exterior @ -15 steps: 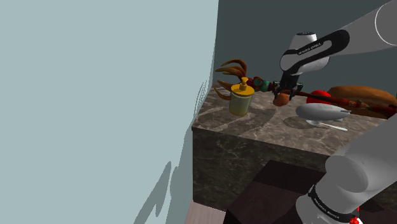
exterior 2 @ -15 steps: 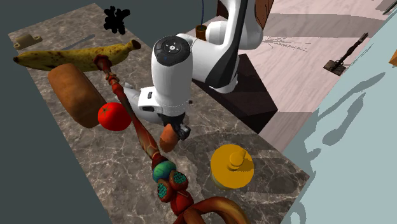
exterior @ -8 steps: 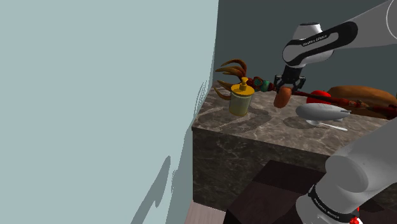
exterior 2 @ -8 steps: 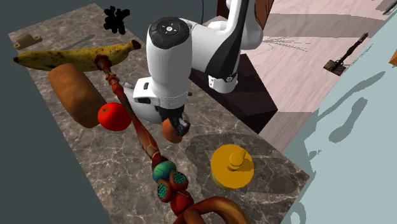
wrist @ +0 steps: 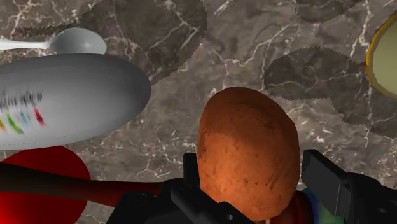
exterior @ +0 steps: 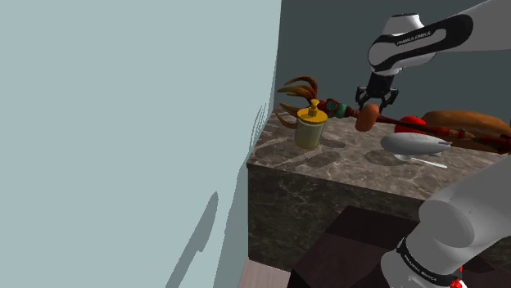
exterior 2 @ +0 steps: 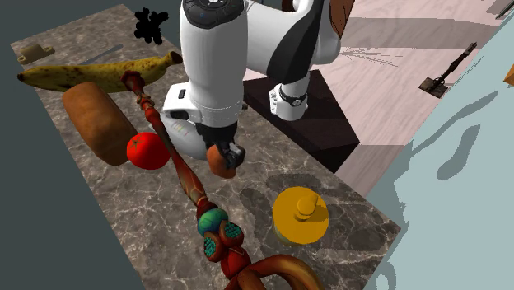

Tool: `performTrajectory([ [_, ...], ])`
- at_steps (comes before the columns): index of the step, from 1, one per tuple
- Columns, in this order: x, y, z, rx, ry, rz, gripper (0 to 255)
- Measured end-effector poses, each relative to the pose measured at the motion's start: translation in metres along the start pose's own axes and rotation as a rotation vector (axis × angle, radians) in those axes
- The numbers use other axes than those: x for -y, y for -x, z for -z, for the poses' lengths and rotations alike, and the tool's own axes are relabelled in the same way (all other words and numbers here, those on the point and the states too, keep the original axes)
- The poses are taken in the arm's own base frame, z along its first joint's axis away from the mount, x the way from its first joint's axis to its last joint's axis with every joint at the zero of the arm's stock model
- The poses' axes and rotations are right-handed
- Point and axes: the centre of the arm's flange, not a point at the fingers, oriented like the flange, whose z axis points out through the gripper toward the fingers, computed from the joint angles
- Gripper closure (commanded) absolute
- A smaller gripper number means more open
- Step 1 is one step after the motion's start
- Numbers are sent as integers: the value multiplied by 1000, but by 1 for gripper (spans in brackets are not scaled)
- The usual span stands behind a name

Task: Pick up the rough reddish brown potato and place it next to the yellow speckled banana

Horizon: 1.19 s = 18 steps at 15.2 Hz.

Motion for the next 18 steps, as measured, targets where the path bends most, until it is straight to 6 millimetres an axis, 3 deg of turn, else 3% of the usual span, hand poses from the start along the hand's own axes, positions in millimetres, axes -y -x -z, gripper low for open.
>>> performTrajectory([
  [18, -6, -12, 94, 0, 0, 0, 255],
])
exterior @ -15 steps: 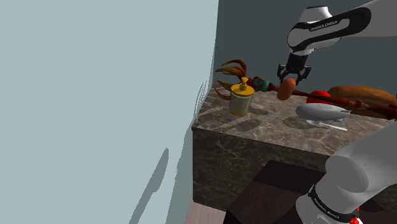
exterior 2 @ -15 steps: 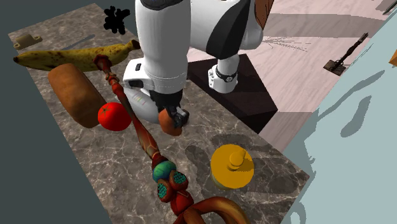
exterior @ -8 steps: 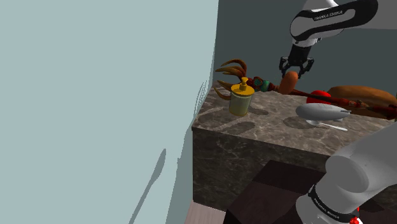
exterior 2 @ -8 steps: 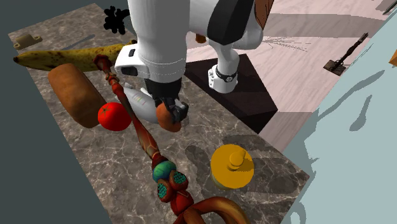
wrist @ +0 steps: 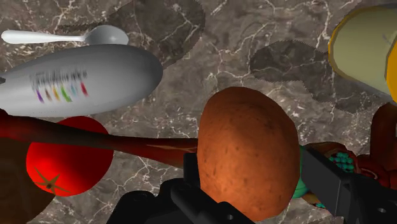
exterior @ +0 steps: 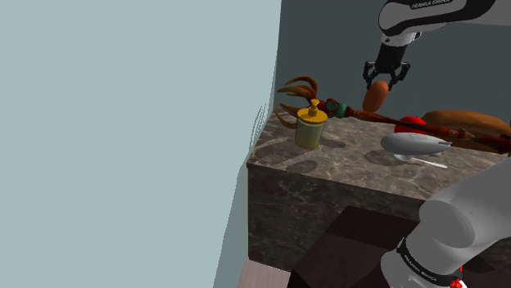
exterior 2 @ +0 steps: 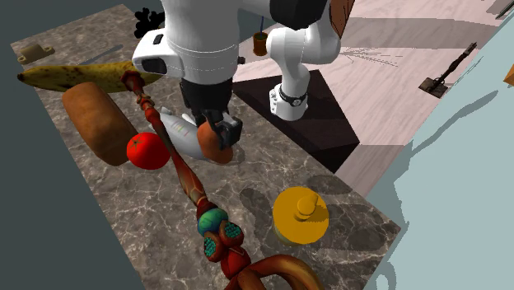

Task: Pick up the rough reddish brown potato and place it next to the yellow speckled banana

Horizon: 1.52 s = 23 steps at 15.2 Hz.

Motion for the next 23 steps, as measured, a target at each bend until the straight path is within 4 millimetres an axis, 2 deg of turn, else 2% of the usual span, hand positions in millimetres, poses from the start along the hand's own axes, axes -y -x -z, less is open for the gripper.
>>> performTrajectory([
  [3, -1, -2, 16, 0, 0, 0, 255],
  [6, -26, 8, 18, 0, 0, 0, 255],
  [16, -153, 43, 17, 0, 0, -1, 255],
  [23, -238, 75, 14, 0, 0, -1, 255],
])
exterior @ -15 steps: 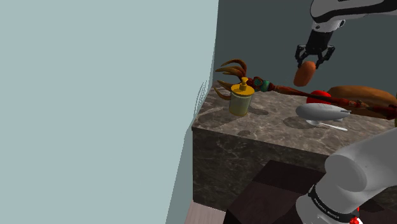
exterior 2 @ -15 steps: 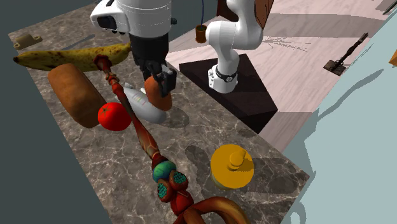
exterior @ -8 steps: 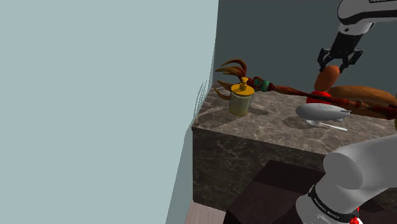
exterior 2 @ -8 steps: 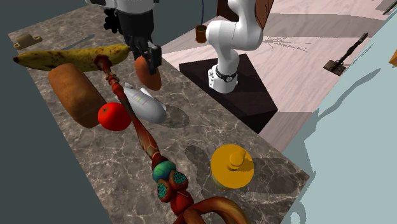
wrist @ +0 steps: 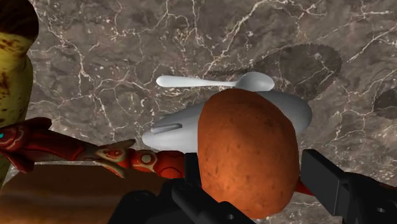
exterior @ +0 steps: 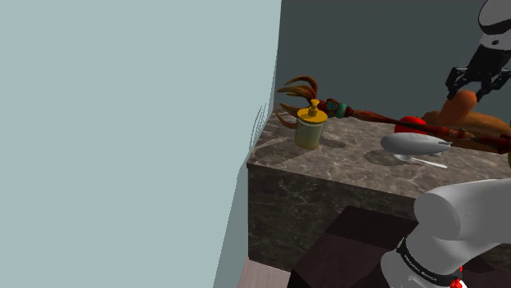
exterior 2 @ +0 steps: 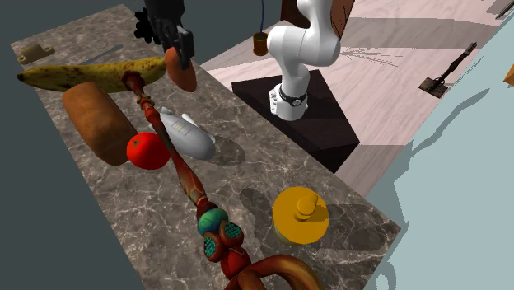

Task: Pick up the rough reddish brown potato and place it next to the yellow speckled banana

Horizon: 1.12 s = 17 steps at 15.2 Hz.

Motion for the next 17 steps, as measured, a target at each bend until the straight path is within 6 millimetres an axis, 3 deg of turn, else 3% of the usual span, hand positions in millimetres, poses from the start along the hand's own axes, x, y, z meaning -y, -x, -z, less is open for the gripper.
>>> performTrajectory([
  [17, -215, 66, -3, 0, 0, 0, 255],
])
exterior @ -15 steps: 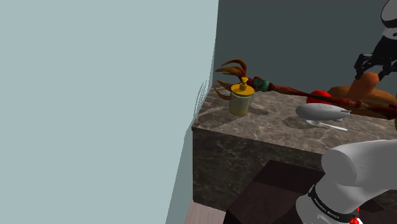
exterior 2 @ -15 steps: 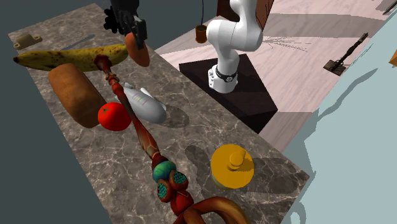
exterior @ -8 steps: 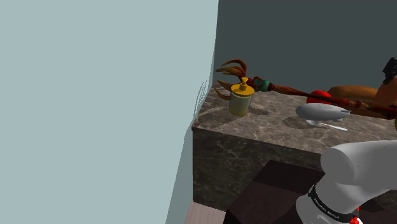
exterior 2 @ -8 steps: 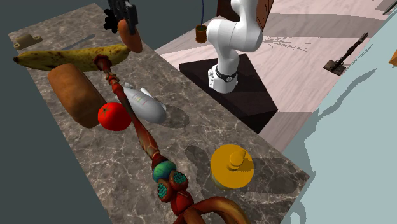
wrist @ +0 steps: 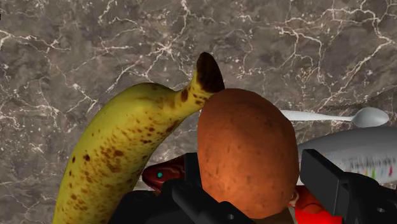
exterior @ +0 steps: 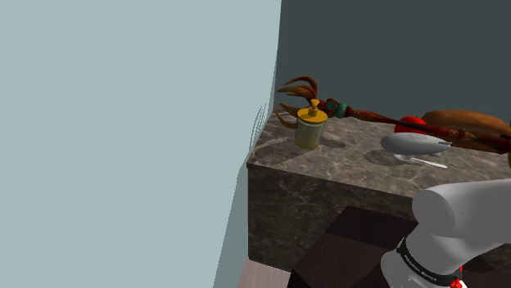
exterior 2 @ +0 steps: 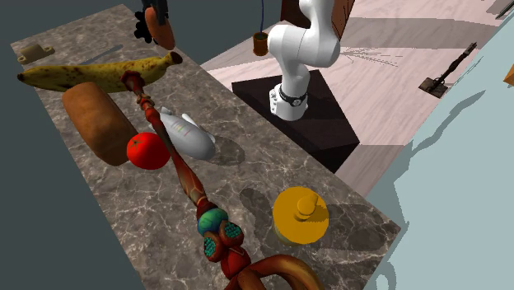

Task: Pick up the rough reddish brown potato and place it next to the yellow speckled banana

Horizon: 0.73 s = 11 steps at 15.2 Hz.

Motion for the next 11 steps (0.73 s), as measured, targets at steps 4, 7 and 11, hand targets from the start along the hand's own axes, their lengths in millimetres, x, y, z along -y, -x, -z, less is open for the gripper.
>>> performTrajectory([
  [4, -52, 14, -5, 0, 0, 0, 255],
  [7, -89, 25, -4, 0, 0, 0, 255],
  [11, -141, 43, -4, 0, -1, 0, 255],
])
